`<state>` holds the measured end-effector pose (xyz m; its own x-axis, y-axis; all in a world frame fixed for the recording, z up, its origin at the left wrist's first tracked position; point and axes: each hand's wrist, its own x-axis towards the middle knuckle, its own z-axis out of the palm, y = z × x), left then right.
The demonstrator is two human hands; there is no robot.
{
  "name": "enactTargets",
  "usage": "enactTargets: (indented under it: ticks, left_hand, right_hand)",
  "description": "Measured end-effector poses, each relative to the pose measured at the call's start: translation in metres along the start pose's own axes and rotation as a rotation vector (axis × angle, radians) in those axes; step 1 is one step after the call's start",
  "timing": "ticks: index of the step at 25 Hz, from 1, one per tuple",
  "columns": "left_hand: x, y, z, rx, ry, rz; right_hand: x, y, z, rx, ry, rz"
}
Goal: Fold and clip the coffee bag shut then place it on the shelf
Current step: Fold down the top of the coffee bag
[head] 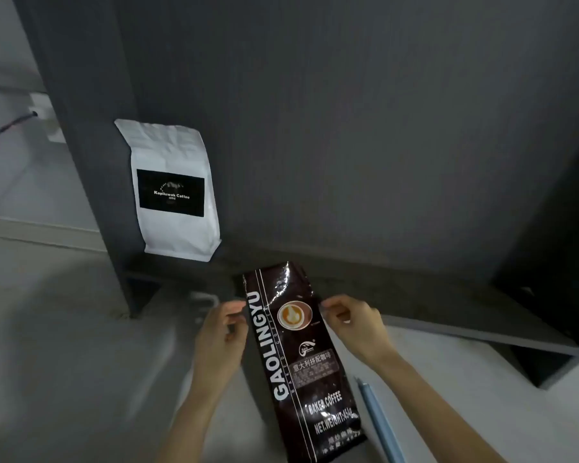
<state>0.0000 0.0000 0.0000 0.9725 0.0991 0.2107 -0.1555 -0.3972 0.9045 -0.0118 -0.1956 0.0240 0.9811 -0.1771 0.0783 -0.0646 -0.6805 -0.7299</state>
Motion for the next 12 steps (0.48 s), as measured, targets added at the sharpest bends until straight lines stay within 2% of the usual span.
enactTargets:
  ticks: [7,12]
  left_hand:
    - [-0.016,-0.02,0.018,-0.13,-0.121,-0.144]
    - [-0.021,-0.014,0.019,-0.175,-0.08,-0.135]
  right_hand:
    - [-0.008,0.012,0.014,0.069,-0.064,0.111]
    - [-0.014,0.012,0.017,0.112,-0.028,0.093]
